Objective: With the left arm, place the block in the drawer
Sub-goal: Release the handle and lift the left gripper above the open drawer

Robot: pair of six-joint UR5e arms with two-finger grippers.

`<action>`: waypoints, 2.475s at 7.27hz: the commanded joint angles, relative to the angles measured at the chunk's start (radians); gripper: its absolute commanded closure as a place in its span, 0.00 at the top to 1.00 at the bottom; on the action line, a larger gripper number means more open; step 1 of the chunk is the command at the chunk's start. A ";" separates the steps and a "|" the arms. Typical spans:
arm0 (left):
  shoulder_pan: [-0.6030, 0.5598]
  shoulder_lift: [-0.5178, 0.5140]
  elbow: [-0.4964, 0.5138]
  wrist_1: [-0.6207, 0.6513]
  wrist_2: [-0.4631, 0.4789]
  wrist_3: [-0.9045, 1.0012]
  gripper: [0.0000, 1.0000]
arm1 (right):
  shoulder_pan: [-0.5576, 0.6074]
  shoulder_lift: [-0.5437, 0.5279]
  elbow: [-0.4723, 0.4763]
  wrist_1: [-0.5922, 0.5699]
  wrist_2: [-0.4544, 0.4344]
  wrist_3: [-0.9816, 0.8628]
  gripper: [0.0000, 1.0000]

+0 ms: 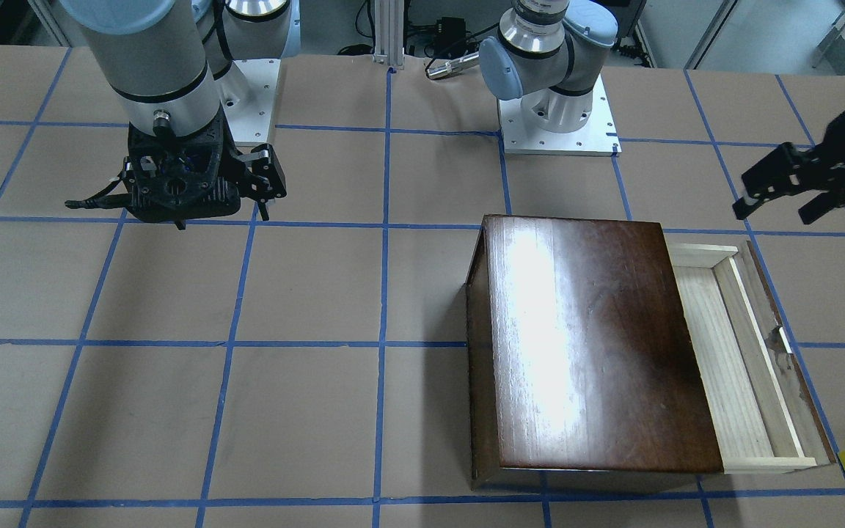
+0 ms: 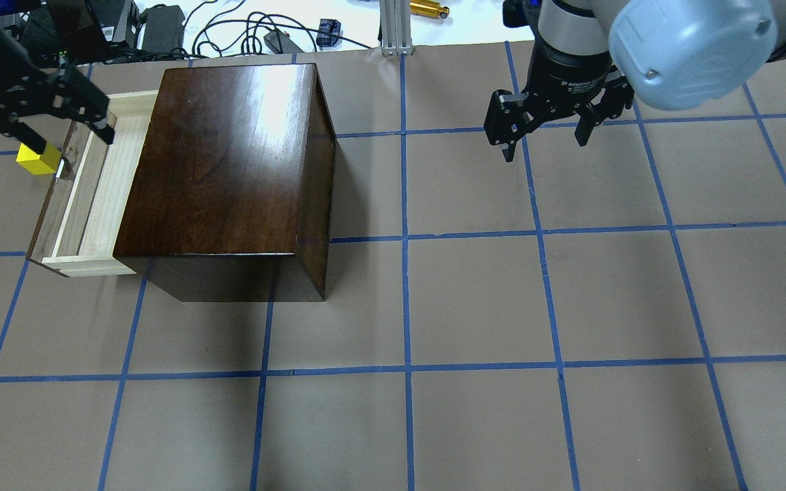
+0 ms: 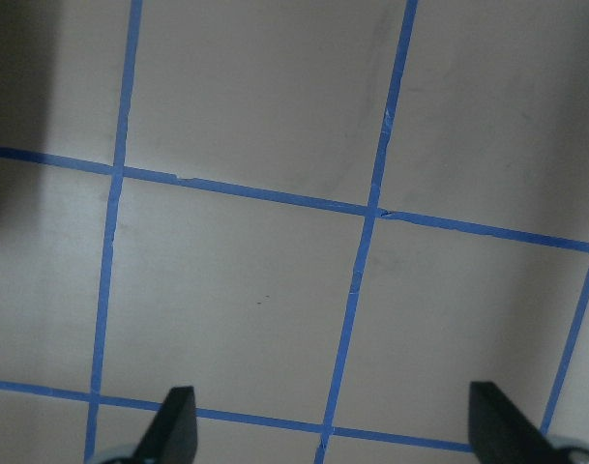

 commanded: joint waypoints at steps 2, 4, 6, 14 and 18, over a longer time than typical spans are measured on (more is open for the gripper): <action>-0.217 -0.040 -0.005 0.145 0.051 -0.122 1.00 | 0.000 0.000 0.000 0.000 0.001 -0.002 1.00; -0.218 -0.037 -0.002 0.136 0.046 -0.122 1.00 | 0.000 0.000 0.000 0.000 -0.001 -0.002 1.00; -0.218 -0.033 -0.002 0.131 0.051 -0.122 1.00 | 0.000 0.000 0.000 0.000 -0.001 -0.002 1.00; -0.060 -0.022 0.003 0.124 0.049 0.108 1.00 | 0.000 0.000 0.000 0.000 -0.001 -0.002 1.00; 0.255 -0.119 0.093 0.111 0.032 0.633 1.00 | 0.000 0.000 0.000 0.000 -0.001 0.000 1.00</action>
